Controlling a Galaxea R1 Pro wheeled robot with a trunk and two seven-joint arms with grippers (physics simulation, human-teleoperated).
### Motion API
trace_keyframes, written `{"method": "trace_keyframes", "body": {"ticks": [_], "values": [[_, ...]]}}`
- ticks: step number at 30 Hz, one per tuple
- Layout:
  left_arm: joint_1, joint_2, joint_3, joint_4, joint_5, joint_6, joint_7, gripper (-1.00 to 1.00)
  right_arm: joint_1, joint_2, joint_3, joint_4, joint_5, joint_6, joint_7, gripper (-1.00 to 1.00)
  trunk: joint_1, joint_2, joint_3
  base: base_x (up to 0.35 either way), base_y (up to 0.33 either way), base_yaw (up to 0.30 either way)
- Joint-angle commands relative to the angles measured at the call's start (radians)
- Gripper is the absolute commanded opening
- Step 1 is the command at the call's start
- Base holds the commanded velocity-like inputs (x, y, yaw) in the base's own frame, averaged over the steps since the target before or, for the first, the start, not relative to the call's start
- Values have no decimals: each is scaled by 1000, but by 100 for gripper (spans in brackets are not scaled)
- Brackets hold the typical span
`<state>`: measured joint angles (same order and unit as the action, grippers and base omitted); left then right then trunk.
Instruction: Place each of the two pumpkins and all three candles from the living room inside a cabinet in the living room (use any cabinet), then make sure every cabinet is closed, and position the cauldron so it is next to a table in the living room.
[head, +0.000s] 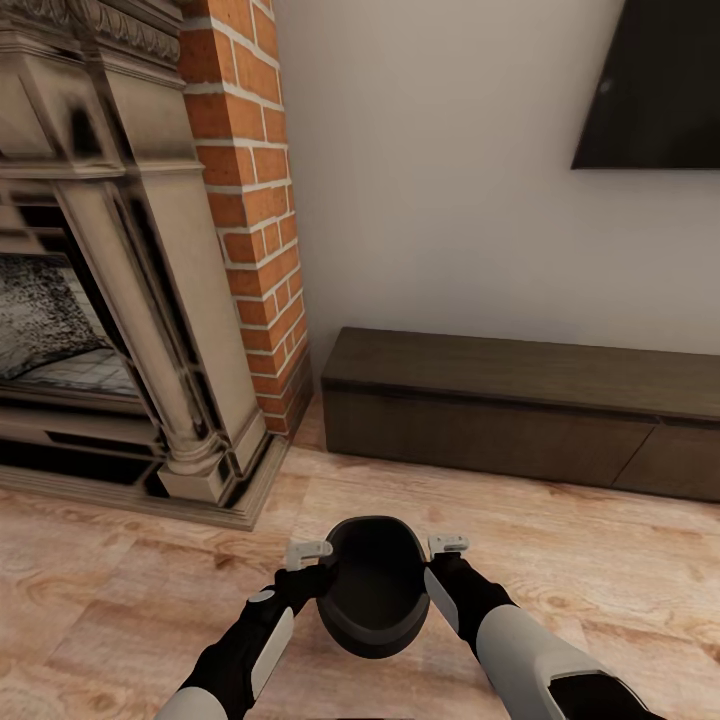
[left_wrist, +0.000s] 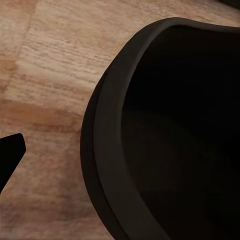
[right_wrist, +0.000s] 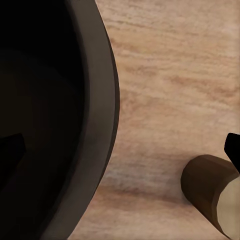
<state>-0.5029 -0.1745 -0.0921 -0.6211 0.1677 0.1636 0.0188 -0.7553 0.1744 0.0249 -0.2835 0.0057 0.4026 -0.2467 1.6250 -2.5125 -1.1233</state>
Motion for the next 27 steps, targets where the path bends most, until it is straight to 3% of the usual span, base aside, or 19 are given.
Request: {"method": "trace_keyframes", "body": {"ticks": [1,27], "values": [[0,0,-1,-2,10,5,2,100,0,0,3,-2,0,7,-3,100,0,0,-1,0,0,0],[0,0,-2,0,10,7,7,100,0,0,6,-9,2,7,-3,100,0,0,-12,0,0,4]]}}
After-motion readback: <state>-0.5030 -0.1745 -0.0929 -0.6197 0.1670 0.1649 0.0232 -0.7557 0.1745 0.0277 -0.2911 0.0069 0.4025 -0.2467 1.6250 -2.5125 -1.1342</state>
